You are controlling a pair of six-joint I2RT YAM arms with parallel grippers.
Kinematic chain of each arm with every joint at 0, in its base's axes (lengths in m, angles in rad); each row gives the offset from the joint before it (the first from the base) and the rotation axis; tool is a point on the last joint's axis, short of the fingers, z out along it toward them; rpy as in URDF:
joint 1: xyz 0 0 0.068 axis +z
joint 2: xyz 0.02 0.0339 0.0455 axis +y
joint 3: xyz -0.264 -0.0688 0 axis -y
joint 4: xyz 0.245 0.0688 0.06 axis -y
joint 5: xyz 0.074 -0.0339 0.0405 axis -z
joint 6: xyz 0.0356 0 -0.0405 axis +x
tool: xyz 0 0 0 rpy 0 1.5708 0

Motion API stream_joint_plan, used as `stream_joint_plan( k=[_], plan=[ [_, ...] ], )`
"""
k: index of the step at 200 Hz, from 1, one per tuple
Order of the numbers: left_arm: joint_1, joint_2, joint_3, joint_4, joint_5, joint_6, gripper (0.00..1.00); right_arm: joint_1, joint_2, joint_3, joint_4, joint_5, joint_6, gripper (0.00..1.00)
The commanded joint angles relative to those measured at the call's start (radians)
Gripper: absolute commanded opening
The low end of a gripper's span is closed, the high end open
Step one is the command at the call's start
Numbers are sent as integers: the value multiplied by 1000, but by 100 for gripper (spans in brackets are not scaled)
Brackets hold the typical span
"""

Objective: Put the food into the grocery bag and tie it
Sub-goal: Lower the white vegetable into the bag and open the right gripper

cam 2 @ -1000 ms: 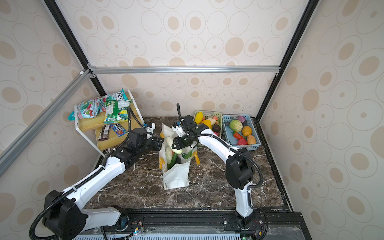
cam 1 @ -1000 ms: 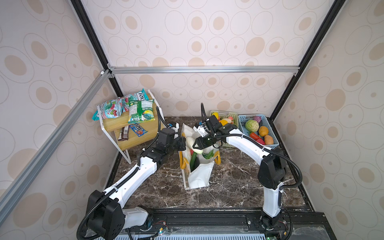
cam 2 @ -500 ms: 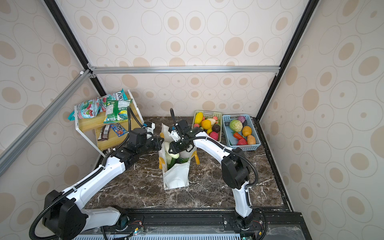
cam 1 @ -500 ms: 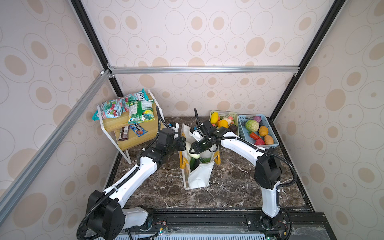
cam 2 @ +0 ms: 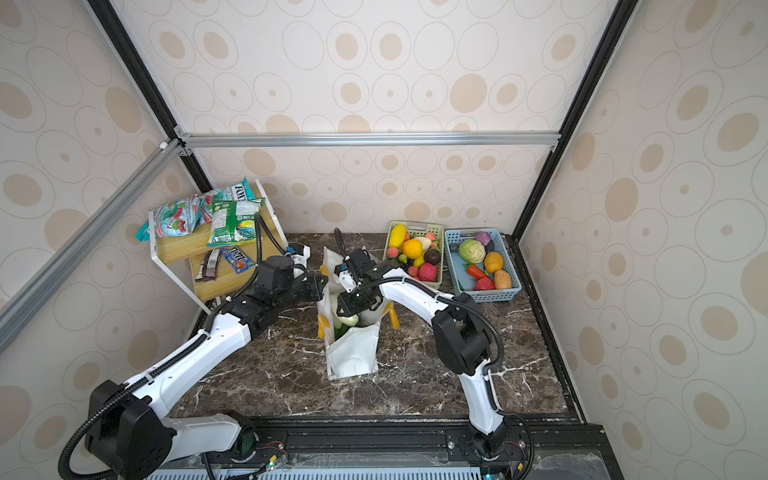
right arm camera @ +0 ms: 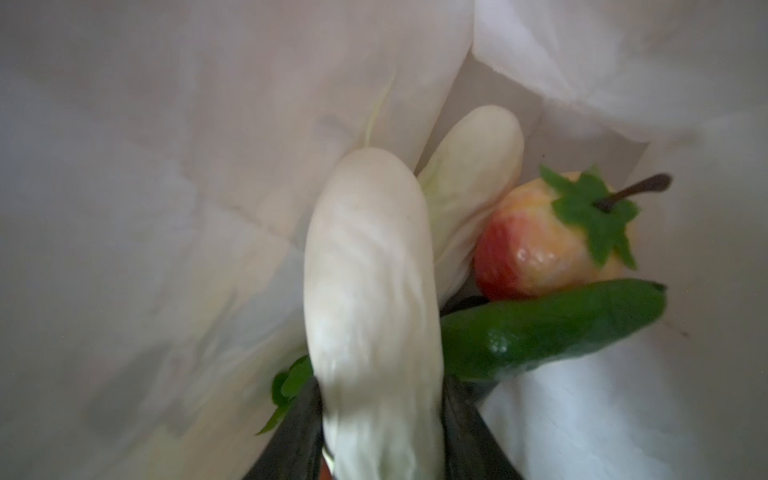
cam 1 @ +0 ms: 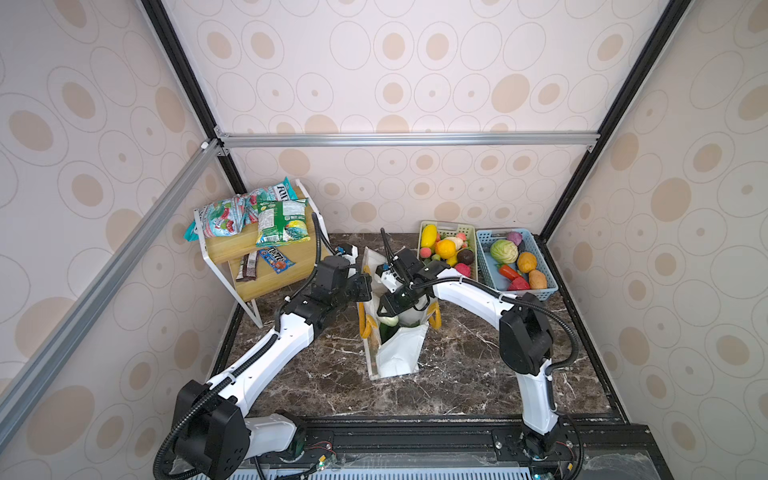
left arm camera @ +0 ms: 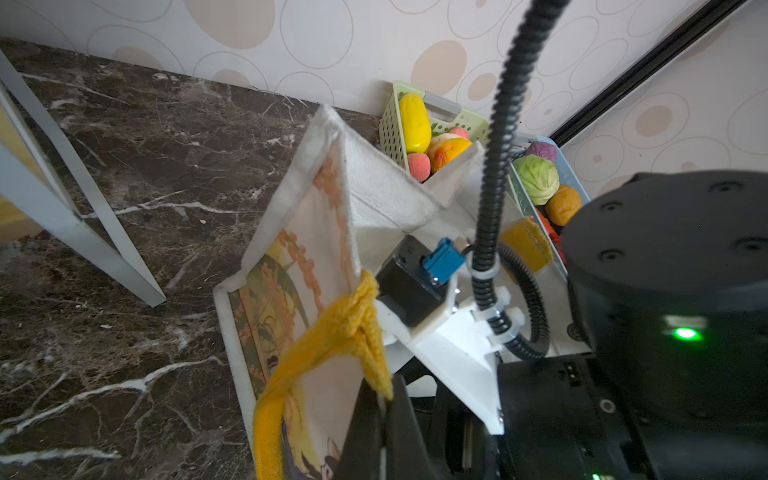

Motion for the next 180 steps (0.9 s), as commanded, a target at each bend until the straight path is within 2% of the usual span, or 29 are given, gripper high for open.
stream_joint_plan(
  k=[1,53,110,152,180],
  plan=[
    [-2,-13,12,23,1,-1,0,13,38,5,-11,-8,-6,38],
    [-2,-13,13,22,-1,-3,0,14,95,11,-3,-2,8,38],
    [-2,-12,13,21,-4,-3,0,14,110,5,1,21,32,59],
    [-2,-17,11,15,-13,1,0,13,17,-23,38,-10,50,71],
    [-3,-18,8,16,-18,3,0,14,-55,-33,45,-13,56,75]
  ],
)
